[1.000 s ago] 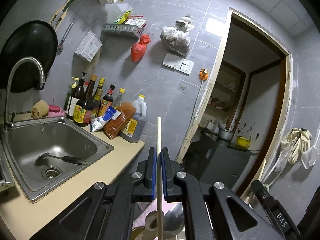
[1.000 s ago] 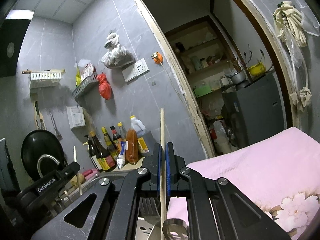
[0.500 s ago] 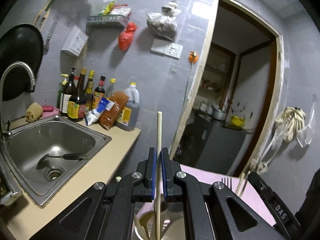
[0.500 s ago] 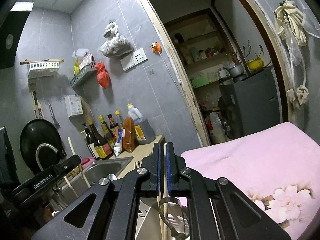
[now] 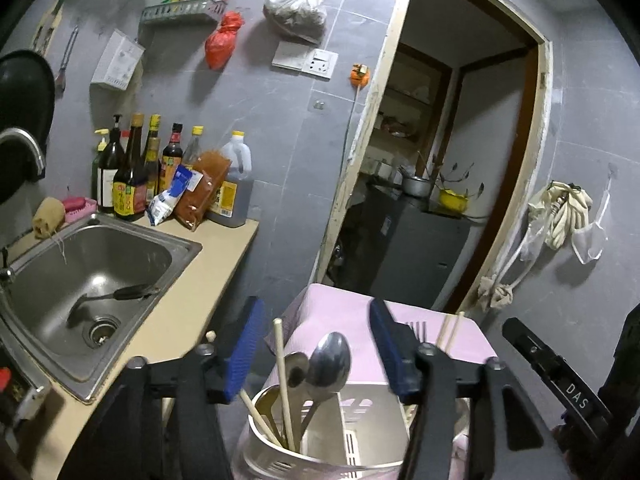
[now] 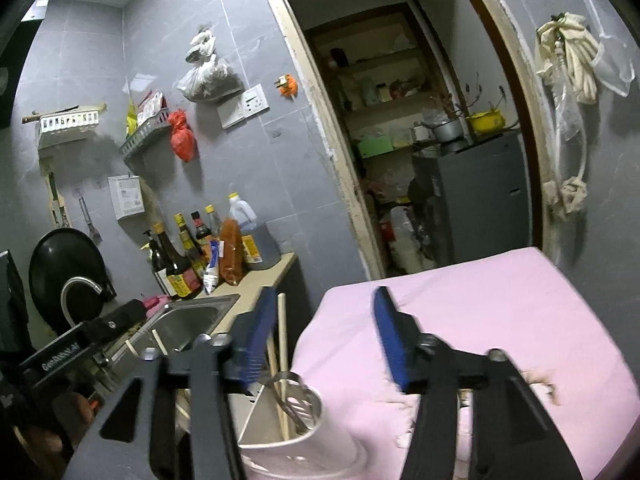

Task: Organize utensils

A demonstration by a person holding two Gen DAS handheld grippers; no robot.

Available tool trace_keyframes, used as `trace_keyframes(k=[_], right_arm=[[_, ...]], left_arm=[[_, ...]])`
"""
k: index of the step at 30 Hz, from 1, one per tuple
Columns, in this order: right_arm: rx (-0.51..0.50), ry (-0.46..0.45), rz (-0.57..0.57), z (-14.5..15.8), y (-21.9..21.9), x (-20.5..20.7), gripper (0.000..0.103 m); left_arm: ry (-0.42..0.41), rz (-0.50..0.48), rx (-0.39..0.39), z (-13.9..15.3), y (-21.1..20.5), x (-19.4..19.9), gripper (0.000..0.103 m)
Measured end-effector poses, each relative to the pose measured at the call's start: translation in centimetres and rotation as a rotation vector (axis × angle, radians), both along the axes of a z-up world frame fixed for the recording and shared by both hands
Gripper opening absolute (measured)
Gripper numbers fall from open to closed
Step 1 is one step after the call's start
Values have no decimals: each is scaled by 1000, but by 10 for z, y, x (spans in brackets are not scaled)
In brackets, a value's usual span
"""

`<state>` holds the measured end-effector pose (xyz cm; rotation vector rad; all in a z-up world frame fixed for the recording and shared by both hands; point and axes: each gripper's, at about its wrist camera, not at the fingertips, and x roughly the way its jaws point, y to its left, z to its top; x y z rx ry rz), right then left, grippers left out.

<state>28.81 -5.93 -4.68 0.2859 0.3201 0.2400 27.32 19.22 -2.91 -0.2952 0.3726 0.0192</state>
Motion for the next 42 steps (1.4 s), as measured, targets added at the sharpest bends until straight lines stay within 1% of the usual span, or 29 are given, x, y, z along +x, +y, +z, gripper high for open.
trace_keyframes(k=[1, 2, 5, 7, 9, 10, 11, 13, 16, 19, 28, 34, 42], right_arm=[[-13, -4, -12, 5, -4, -5, 57], [-22, -4, -21, 9, -8, -8, 58], [-44, -4, -51, 23, -18, -19, 66], [-57, -9, -67, 31, -24, -27, 71], [-78, -7, -84, 40, -30, -35, 75], [-86, -5, -91, 43, -34, -39, 79], [-92, -4, -98, 47, -38, -44, 81], [-102, -7, -112, 54, -46, -54, 88], [-115, -15, -124, 61, -57, -67, 93], [-122, -26, -146, 68, -70, -83, 99], [-140, -38, -173, 86, -106, -128, 101], [-156, -25, -185, 90, -130, -164, 101], [-175, 0, -179, 86, -149, -214, 101]], left_arm=[[-1, -10, 3, 6, -2, -2, 66], [-2, -17, 5, 9, -4, -4, 70], [6, -46, 19, 19, -12, -7, 78], [11, -64, 28, 24, -18, -9, 80], [18, -86, 33, 29, -25, -13, 87], [20, -91, 32, 30, -27, -14, 92], [25, -97, 28, 32, -30, -17, 96], [33, -105, 24, 34, -35, -21, 97], [33, -110, 34, 37, -45, -30, 100], [22, -119, 46, 41, -56, -40, 100], [3, -121, 66, 57, -85, -76, 101], [-2, -103, 74, 61, -102, -114, 101], [9, -81, 97, 59, -117, -166, 101]])
